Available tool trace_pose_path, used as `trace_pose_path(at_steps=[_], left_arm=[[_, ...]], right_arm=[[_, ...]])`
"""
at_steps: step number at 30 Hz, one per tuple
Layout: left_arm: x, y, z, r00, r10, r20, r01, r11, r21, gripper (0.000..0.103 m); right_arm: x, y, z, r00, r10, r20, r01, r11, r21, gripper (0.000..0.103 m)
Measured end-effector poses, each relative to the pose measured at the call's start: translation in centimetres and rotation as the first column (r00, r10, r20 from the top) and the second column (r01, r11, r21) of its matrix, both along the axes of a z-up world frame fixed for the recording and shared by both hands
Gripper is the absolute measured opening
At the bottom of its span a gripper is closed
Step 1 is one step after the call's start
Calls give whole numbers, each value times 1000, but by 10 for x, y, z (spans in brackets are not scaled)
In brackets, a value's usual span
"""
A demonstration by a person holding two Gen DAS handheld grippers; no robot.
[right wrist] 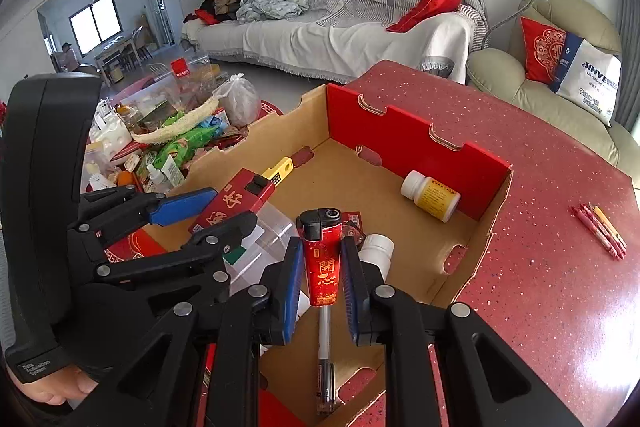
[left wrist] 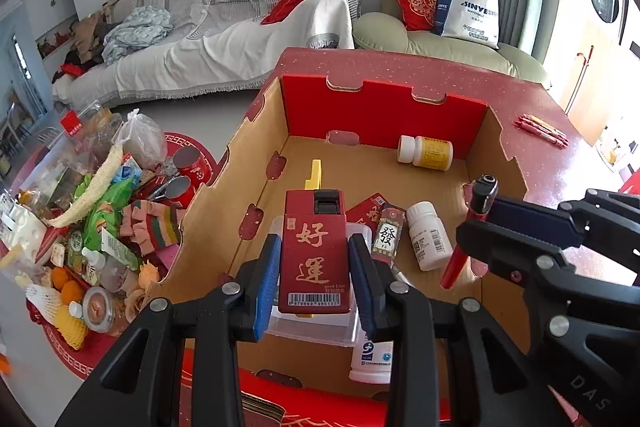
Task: Organize rigid objects
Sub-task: 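Lower the card pack and lighter into the box with both grippers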
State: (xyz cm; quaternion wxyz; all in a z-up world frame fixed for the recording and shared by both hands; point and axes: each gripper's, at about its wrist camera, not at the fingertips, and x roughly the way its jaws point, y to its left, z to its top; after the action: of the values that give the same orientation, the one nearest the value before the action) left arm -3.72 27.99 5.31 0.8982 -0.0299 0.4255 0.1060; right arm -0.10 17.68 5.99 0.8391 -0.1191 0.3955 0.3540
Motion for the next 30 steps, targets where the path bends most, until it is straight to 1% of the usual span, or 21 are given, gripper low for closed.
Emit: trace_pose_path(at_steps=[12, 18, 30], left_arm=[[4, -4, 10, 1000, -25, -15, 25, 1000, 18, 37], [5, -3, 11, 999, -31, -31, 31, 999, 17, 37], [4, -4, 12, 999, -34, -30, 35, 999, 25, 37]], right_arm=[[1, -1, 4, 1000, 15, -9, -15, 1000, -13, 20], [1, 1, 4, 1000, 23, -13, -23, 1000, -21, 20], [2, 0, 3, 1000, 20, -13, -21, 1000, -22, 20]])
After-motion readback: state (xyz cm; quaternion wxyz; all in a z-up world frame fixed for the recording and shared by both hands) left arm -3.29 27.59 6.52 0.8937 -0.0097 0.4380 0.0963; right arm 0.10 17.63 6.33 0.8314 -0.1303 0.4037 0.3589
